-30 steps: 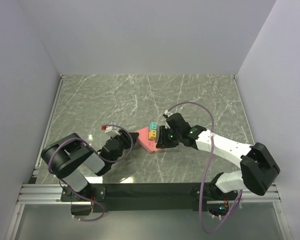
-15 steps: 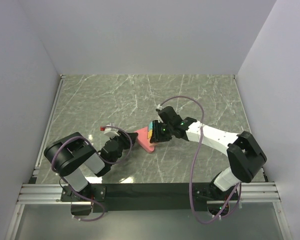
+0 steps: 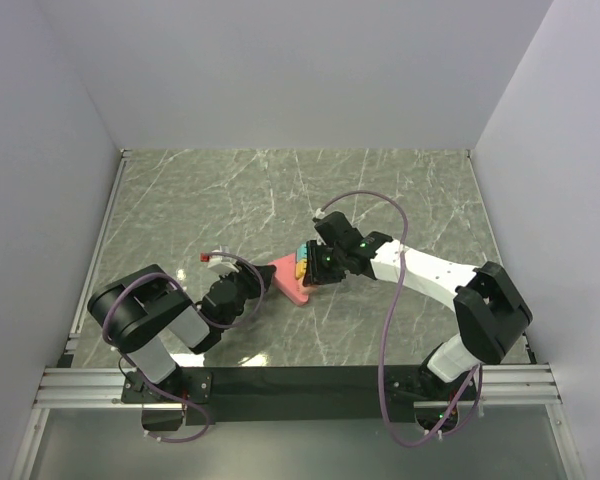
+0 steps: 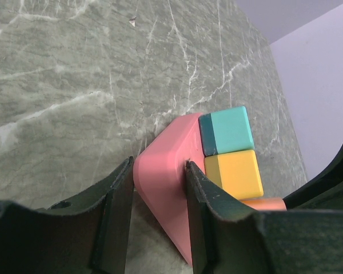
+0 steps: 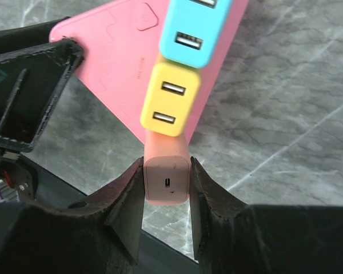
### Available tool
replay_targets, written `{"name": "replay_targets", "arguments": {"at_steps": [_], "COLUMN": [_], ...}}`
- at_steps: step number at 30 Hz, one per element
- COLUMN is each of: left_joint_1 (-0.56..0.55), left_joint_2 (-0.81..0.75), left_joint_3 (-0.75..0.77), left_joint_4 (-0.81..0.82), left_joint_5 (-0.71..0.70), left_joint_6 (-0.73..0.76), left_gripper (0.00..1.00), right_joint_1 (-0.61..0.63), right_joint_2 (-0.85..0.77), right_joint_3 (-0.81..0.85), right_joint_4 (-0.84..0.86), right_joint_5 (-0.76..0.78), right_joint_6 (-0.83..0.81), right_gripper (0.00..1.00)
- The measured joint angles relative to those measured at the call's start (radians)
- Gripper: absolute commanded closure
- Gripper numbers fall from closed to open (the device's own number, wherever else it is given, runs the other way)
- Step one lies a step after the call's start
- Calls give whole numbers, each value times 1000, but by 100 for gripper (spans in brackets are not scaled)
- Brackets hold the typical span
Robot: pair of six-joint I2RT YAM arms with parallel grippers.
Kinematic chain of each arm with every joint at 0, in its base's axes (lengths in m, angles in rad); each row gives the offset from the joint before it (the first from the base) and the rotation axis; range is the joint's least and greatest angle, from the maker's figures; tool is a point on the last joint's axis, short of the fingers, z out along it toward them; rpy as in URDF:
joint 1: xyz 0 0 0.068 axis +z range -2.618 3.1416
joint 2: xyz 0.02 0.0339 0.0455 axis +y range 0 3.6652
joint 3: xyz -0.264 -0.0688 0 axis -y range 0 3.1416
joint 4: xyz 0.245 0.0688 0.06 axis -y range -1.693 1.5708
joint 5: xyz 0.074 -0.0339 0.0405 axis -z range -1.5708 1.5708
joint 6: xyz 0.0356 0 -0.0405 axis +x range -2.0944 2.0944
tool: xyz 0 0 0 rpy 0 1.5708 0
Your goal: Insert the plug
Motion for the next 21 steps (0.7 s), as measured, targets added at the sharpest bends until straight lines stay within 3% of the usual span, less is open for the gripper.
{"name": "replay_targets", "arguments": {"at_steps": [21], "left_joint_1": [-26], "left_joint_2": [45], "left_joint_3": [-5], "left_joint_4": [67], "left_joint_5": [-57], "left_joint_6": [3], "left_gripper": [100], "right_joint_1": [1], "right_joint_2": [8], "right_joint_3": [10], "right_joint_4": [-30], "right_joint_5": [18], "right_joint_6": [47], "right_gripper": [100]}}
